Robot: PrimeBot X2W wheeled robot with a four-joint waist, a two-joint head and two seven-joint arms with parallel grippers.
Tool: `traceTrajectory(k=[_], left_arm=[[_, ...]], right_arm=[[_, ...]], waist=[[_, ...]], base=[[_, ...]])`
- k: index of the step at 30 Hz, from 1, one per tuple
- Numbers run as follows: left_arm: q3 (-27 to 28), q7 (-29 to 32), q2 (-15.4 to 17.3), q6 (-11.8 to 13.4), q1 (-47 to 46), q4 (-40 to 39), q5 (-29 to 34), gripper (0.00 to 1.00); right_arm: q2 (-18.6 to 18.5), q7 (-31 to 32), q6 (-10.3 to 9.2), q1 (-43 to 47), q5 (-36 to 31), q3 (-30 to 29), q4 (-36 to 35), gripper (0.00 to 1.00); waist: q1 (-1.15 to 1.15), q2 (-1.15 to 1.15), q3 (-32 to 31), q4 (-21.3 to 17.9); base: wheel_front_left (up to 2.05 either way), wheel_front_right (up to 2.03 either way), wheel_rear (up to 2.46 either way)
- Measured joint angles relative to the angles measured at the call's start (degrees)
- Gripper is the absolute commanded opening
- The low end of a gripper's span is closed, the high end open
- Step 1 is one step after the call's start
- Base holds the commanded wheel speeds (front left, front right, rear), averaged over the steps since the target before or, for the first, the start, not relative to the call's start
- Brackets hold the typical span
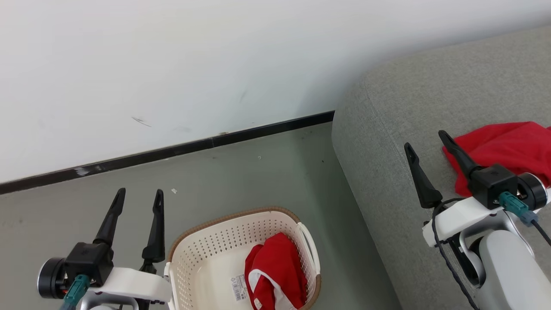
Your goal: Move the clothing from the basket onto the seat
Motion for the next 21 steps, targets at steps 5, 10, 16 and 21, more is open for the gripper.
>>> traceTrajectory(k=[5,10,16,21], left_arm=[[1.60,-0.01,-0.09,0.82,2.60,0.56,-1.08,1.00],[2.58,-0.07,-0.11,1.31,5.13,1.36,-1.10,1.00],[3.30,-0.07,-0.09,1.48,7.25,1.77,-1.07,1.00],[3.57,-0.07,-0.11,1.48,8.64,2.15,-0.98,1.00]], right_arm=[[1.09,0.00,0.00,0.88,-0.55,-0.08,-0.25,1.00],[1.71,0.00,0.00,4.78,-1.13,-0.82,-0.79,1.00],[3.12,0.00,0.00,8.79,-1.15,-1.18,-2.44,1.00],[3.43,0.00,0.00,12.09,-1.15,-1.63,-4.22,1.00]], waist=[[0.00,0.00,-2.04,1.43],[0.00,0.00,-4.11,2.66],[0.00,0.00,-6.57,3.92],[0.00,0.00,-8.44,4.76]], base=[[0.00,0.00,0.00],[0.00,0.00,0.00],[0.00,0.00,0.00],[0.00,0.00,0.00]])
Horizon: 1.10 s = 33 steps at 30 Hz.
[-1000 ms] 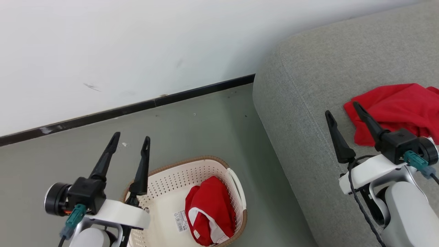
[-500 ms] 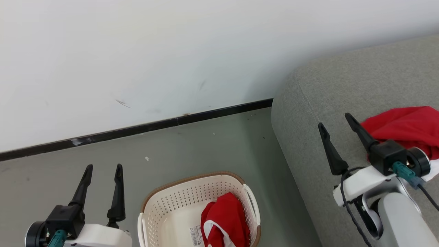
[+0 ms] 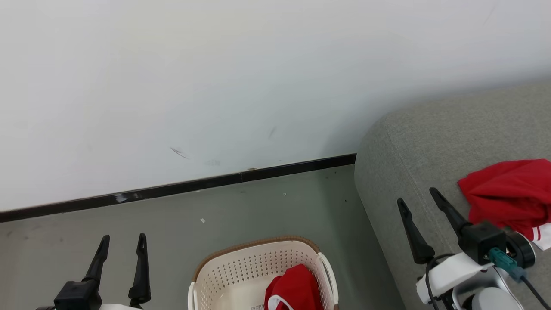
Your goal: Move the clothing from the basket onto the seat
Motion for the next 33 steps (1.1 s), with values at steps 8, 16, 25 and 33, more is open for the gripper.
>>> traceTrajectory(k=[8,16,25,33], left_arm=[[0.49,-0.01,-0.14,-0.01,2.13,0.24,0.00,1.00],[0.63,-0.01,-0.41,-0.03,3.66,0.47,0.04,1.00],[0.73,-0.01,-0.52,-0.04,4.55,-0.20,0.18,1.00],[0.94,-0.01,-0.45,-0.27,4.55,-0.68,0.74,1.00]], right_arm=[[0.73,0.00,0.00,5.17,0.02,-1.54,-1.51,1.00],[1.04,0.00,0.00,8.18,0.07,-1.12,-2.97,1.00],[1.08,0.00,0.00,9.42,0.14,-1.16,-4.09,1.00],[1.09,0.00,0.00,10.60,1.65,-0.78,-5.28,1.00]], waist=[[0.00,0.00,-2.45,0.82],[0.00,0.00,-3.90,0.79],[0.00,0.00,-3.61,0.75],[0.00,0.00,-3.01,0.77]], base=[[0.00,0.00,0.00],[0.00,0.00,0.00],[0.00,0.00,0.00],[0.00,0.00,0.00]])
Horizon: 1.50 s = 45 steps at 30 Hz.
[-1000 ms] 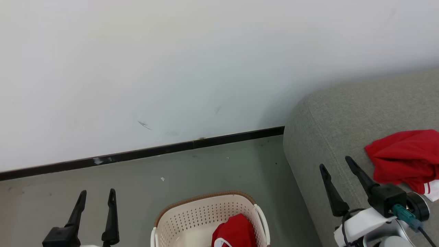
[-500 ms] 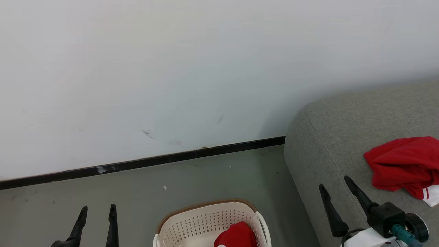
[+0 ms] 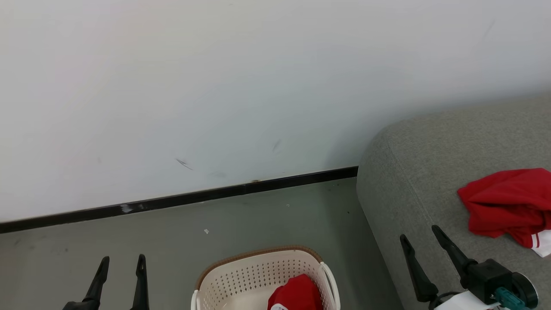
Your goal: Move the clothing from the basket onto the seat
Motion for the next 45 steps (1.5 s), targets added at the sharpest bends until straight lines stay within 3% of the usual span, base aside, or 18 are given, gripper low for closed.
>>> traceTrajectory(k=[10,22,35,45], left_arm=[[-0.22,0.00,0.31,-0.40,-0.01,-0.12,0.85,1.00],[-3.32,1.11,1.08,-2.54,-3.37,0.90,2.19,1.00],[-10.15,4.74,0.20,-6.60,-11.00,7.44,4.04,1.00],[-12.77,6.31,-2.22,-7.89,-16.85,13.88,5.06,1.00]], right_arm=[[0.01,0.00,0.00,-0.01,0.20,0.24,-1.57,1.00],[0.03,0.00,0.00,-0.10,-0.55,0.27,-3.50,1.00],[0.09,-0.01,0.00,-0.30,-1.56,-1.45,-6.90,1.00],[0.11,-0.01,0.00,-2.99,-1.56,-2.32,-9.55,1.00]], waist=[[0.00,0.00,1.13,0.01],[0.00,0.00,3.61,-0.09],[0.00,0.00,8.41,-0.84],[0.00,0.00,13.59,-1.83]], base=[[0.00,0.00,0.00],[0.00,0.00,0.00],[0.00,0.00,0.00],[0.00,0.00,0.00]])
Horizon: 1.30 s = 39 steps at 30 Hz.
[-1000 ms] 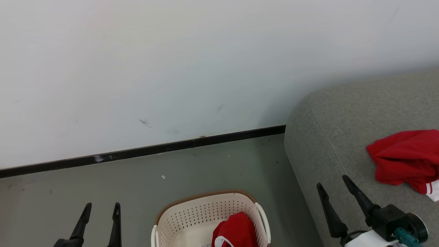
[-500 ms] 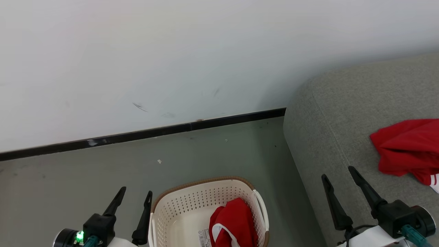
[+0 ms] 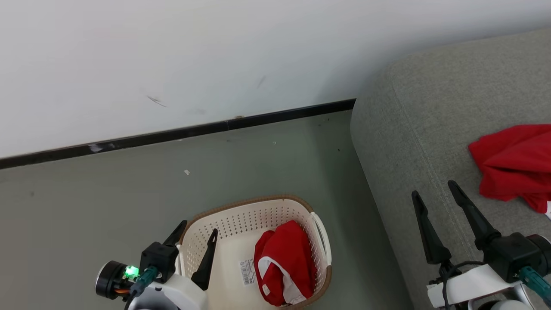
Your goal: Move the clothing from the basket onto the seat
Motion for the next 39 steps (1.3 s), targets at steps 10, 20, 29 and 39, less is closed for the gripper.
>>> traceTrajectory(k=[10,20,29,39], left_arm=[[-2.08,0.63,-0.60,-1.00,-5.14,5.21,1.71,1.00],[-4.42,0.59,-0.78,-2.53,-9.64,10.25,4.02,1.00],[-6.50,0.27,-1.20,-3.52,-13.24,14.67,5.19,1.00],[-7.36,-0.25,-2.15,-4.01,-16.49,20.25,6.27,1.00]], right_arm=[[0.00,-0.18,0.00,-3.33,0.18,-0.09,-1.99,1.00],[0.00,-0.40,0.00,-7.32,1.36,-0.16,-3.98,1.00],[-0.01,-0.40,0.00,-11.46,1.98,0.07,-5.10,1.00],[-0.04,-0.41,0.00,-17.18,3.10,1.18,-6.73,1.00]], waist=[[0.00,0.00,6.23,-1.24],[0.00,0.00,12.48,-2.80],[0.00,0.00,17.75,-4.43],[0.00,0.00,23.18,-6.39]], base=[[0.00,0.00,0.00],[0.00,0.00,0.00],[0.00,0.00,0.00],[0.00,0.00,0.00]])
